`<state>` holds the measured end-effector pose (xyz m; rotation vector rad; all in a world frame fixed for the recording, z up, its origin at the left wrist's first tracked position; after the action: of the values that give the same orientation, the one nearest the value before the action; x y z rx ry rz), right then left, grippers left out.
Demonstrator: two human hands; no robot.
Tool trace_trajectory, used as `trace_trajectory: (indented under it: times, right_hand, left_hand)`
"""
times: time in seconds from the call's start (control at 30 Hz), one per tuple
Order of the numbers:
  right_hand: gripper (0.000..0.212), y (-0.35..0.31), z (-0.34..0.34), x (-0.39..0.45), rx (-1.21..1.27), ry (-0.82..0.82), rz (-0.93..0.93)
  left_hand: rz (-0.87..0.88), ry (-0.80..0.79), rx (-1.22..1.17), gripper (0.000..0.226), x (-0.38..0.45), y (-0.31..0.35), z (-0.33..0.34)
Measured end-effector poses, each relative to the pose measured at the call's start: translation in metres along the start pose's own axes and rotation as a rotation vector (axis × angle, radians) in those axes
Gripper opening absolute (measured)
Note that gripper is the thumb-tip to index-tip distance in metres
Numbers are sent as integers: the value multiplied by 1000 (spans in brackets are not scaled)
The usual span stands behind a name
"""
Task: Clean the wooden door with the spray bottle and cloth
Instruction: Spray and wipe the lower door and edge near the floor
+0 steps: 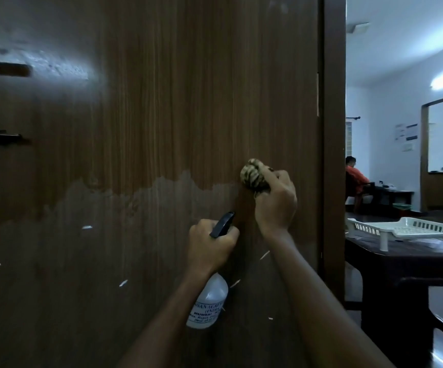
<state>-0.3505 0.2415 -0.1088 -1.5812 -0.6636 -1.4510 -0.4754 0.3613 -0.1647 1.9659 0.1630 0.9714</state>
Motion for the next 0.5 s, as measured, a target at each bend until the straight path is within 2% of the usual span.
trace_trajectory:
  times: [0.07, 0.23, 0.37, 0.5]
  right_hand:
    - [46, -5, 5, -2, 3, 5, 10]
    - [57, 29, 14, -127, -155, -124, -213]
    - [49, 4, 10, -55, -51, -78, -62]
    - [41, -26, 17, -3, -23, -39, -48]
  left_hand:
    - [3, 7, 4, 33, -1, 1, -1]
    - [-27, 14, -14, 33, -4, 20, -10]
    - [-23, -49, -27, 27, 12, 43, -23]
    - [-21, -56, -43, 25, 22, 48, -27]
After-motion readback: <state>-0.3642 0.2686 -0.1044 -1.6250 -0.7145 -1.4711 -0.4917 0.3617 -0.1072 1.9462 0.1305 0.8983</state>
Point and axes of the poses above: each hand's wrist, its own x-axis towards the middle knuckle, its own z-axis out of the palm, y = z × x, the point moved 2 cm from there along x, towards the middle knuckle, and after that the axes turned 7 degrees about -z, right-handed, at the moved point
